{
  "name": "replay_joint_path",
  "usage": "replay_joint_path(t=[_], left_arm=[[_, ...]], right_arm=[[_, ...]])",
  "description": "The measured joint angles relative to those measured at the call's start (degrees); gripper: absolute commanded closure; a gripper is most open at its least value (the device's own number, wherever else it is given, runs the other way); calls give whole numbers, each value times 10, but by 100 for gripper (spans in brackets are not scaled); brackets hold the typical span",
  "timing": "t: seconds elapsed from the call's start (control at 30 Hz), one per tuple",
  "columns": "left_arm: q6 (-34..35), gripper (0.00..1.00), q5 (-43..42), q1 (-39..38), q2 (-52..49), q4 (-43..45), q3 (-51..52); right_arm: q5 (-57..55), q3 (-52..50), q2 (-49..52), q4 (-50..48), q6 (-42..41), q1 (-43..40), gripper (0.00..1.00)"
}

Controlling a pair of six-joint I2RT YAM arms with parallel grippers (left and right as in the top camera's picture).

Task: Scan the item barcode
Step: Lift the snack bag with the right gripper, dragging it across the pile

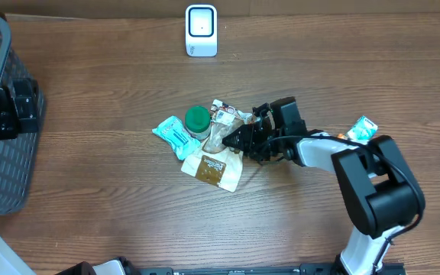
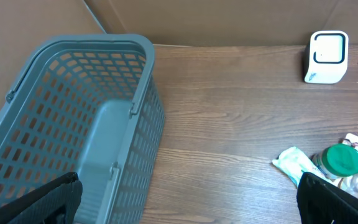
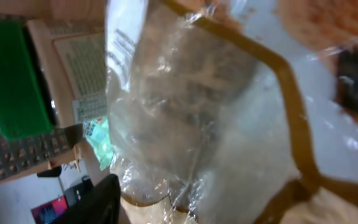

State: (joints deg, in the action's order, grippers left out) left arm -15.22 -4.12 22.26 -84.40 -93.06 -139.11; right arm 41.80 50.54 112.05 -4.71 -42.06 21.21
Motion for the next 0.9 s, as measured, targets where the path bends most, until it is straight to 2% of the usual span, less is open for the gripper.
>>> replay_joint_path(t=[0.2, 0.33, 0.43, 0.73, 0.9], left_arm=[[0, 0, 0, 0, 0, 0, 0], [0, 0, 0, 0, 0, 0, 0], [0, 0, 0, 0, 0, 0, 0], [0, 0, 0, 0, 0, 0, 0], [0, 0, 0, 0, 0, 0, 0]], right_arm=[[-26, -6, 17, -95, -63, 23, 56], [-42, -10, 23, -114, -75, 28, 82], [-48, -12, 28, -121, -83, 29, 96], [-1, -14, 30, -192, -82, 28, 96], [53, -15, 24, -193, -72, 20, 96]])
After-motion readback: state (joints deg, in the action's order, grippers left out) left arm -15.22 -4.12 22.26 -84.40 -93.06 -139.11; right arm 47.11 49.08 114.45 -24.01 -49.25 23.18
